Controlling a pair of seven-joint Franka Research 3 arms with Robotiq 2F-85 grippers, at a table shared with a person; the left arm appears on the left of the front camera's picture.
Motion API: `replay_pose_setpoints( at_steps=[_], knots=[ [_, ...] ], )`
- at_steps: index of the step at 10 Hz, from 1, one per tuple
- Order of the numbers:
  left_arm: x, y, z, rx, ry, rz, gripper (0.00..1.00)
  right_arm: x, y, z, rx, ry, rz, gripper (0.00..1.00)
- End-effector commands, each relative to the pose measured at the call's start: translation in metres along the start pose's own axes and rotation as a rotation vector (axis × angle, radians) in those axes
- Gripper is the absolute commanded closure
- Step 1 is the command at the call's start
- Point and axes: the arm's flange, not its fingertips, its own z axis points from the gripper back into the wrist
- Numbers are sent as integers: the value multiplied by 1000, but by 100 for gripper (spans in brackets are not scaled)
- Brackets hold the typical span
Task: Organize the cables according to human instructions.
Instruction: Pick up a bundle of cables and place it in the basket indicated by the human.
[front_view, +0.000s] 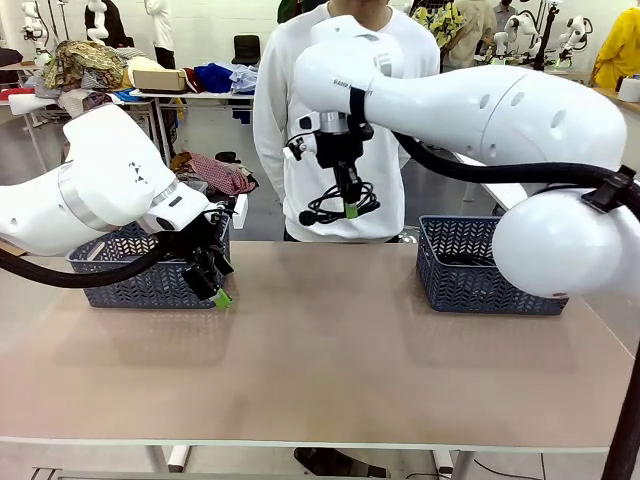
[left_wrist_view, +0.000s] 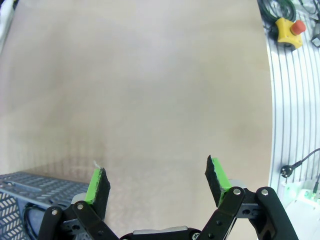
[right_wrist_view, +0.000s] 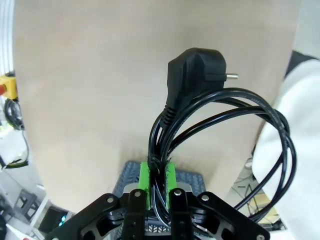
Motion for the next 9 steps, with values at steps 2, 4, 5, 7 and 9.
replay_pose_setpoints(
  at_steps=[2,4,5,7,9],
  knots=[
    [-1,0,1,0,1,1,0,-54,40,-4,-6,-14,-131,100],
    [-1,0,1,0,1,1,0,-79,53,-3,-9,-33,-172,100],
    [-1,0,1,0,1,1,0,-90,57,-4,-1,-39,-186,100],
    [-1,0,1,0,1,1,0,-106,67,-5,5,-57,-213,100],
    [-1,0,1,0,1,1,0,-124,82,-9,2,-81,-250,100]
  ],
)
